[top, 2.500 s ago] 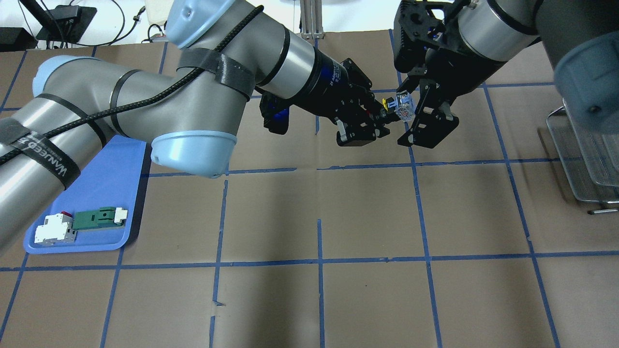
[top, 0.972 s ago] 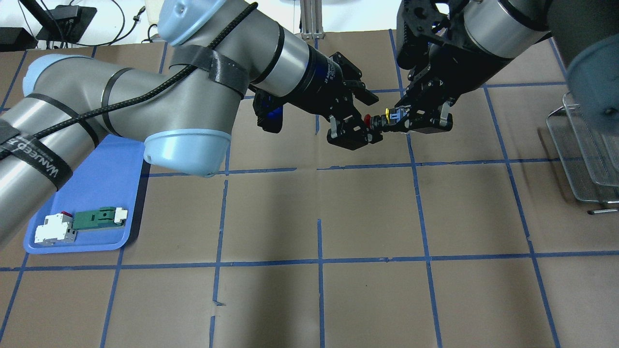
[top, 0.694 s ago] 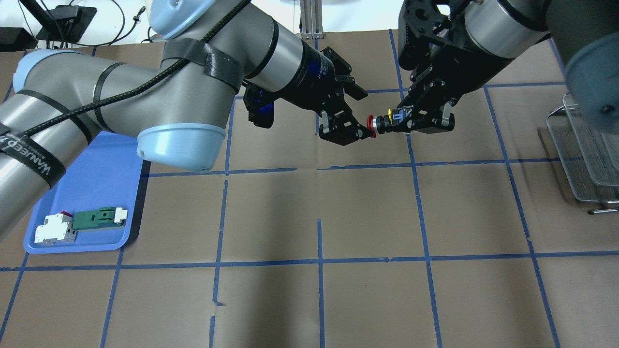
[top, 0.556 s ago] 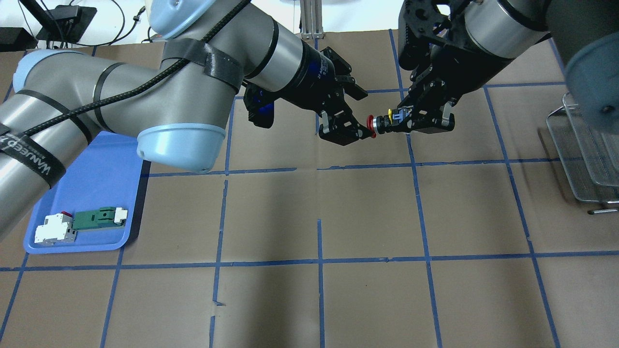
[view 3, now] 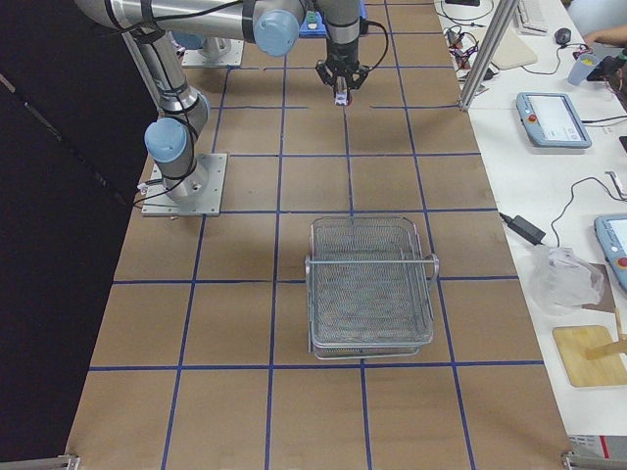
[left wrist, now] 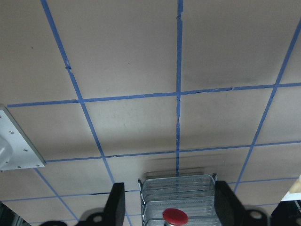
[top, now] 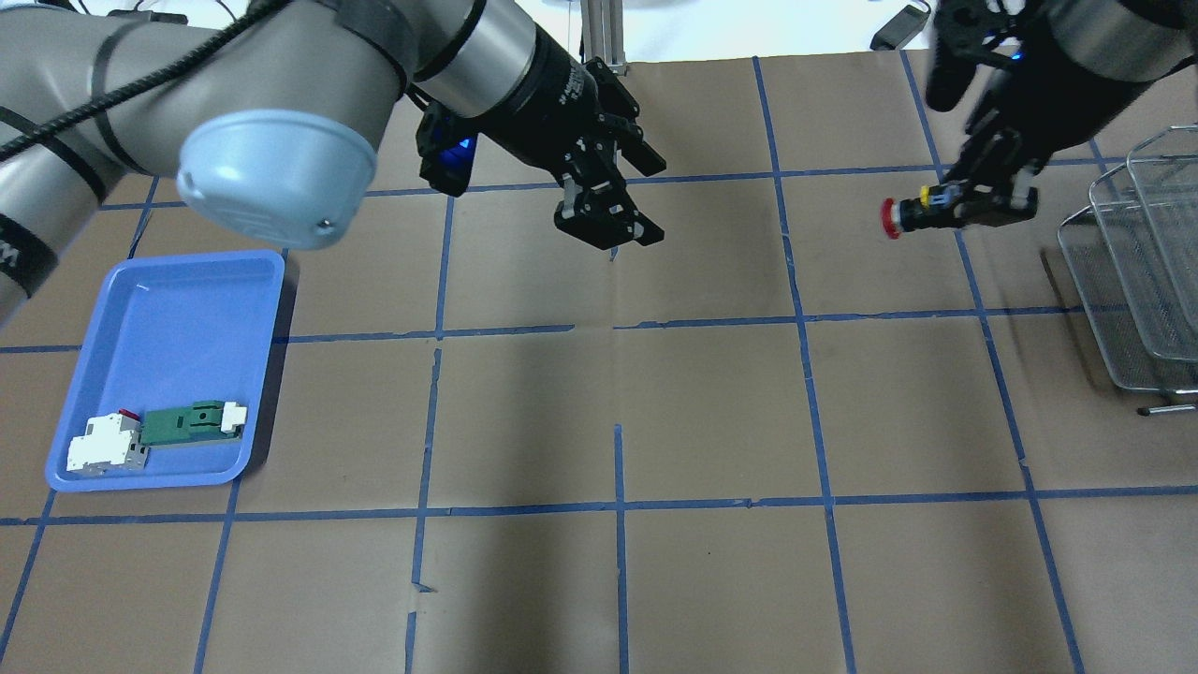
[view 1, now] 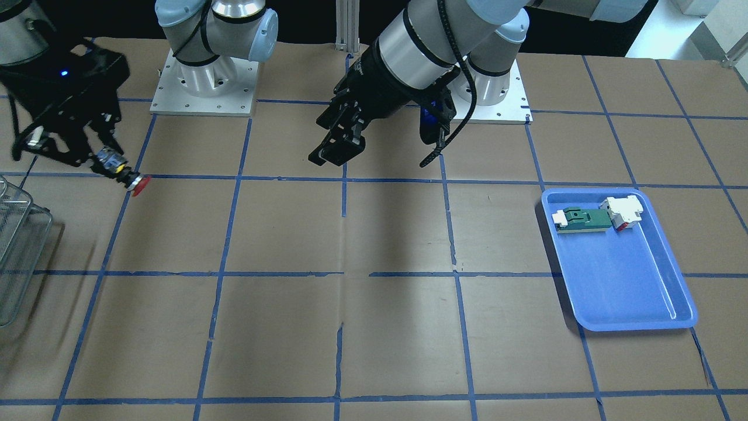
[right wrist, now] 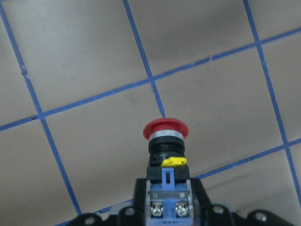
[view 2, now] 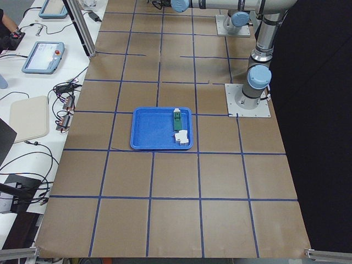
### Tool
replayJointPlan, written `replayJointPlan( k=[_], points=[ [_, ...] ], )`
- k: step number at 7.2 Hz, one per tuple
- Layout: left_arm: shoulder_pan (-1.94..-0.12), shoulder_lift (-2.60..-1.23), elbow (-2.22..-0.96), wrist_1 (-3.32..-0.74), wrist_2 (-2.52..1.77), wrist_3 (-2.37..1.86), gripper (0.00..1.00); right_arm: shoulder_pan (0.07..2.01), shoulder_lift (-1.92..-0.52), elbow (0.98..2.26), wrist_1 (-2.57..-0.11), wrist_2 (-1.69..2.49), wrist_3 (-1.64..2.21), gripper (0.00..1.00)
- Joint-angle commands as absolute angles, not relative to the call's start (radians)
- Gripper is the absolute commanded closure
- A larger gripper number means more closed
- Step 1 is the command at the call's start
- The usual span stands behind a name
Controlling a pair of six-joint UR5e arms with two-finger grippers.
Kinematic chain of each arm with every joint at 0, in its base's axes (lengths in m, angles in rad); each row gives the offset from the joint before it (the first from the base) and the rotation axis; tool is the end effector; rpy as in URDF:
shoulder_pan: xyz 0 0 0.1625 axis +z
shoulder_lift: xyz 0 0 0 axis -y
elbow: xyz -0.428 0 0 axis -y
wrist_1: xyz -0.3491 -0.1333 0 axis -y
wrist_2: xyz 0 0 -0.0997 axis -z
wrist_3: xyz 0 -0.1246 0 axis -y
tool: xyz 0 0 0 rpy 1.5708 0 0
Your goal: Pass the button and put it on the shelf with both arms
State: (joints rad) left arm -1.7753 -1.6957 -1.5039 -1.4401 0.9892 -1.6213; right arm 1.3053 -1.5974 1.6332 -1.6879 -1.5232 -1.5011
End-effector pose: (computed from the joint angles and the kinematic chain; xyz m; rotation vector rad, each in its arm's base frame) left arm -0.3009 -0.4573 0.4703 1.7166 -2.0483 -0.5734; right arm 0.0171 -0.4678 0.4619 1.8015 -2.5301 0.1373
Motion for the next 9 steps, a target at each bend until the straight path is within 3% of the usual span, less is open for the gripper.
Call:
replayJointPlan(
  k=[1, 4, 6, 7, 8, 9],
  points=[
    [-1.737, -1.668, -1.497, -1.602, 1.075, -1.321, 0.27, 1.107, -1.485, 1.629, -1.826, -1.548, -1.636, 1.0],
    [-1.607, -1.651, -1.489, -1.735, 1.338, -0.754, 0.2, 0.888, -1.412, 1.628, -1.96, -1.508, -1.727, 1.0],
    [-1.56, -1.654, -1.494, -1.73, 1.446, -0.469, 0.03, 0.864, -1.373, 1.617, -1.973, -1.503, -1.73, 1.0],
    [-1.563, -1.651, -1.488, -1.723, 1.533, -0.365, 0.0, 0.838, -1.367, 1.615, -1.971, -1.503, -1.732, 1.0],
    [-1.559, -1.658, -1.488, -1.706, 1.59, -0.265, 0.0, 0.835, -1.359, 1.617, -1.983, -1.496, -1.729, 0.93],
    [-1.557, -1.667, -1.489, -1.657, 1.591, -0.139, 0.0, 0.834, -1.338, 1.615, -1.996, -1.468, -1.723, 0.47]
  ],
)
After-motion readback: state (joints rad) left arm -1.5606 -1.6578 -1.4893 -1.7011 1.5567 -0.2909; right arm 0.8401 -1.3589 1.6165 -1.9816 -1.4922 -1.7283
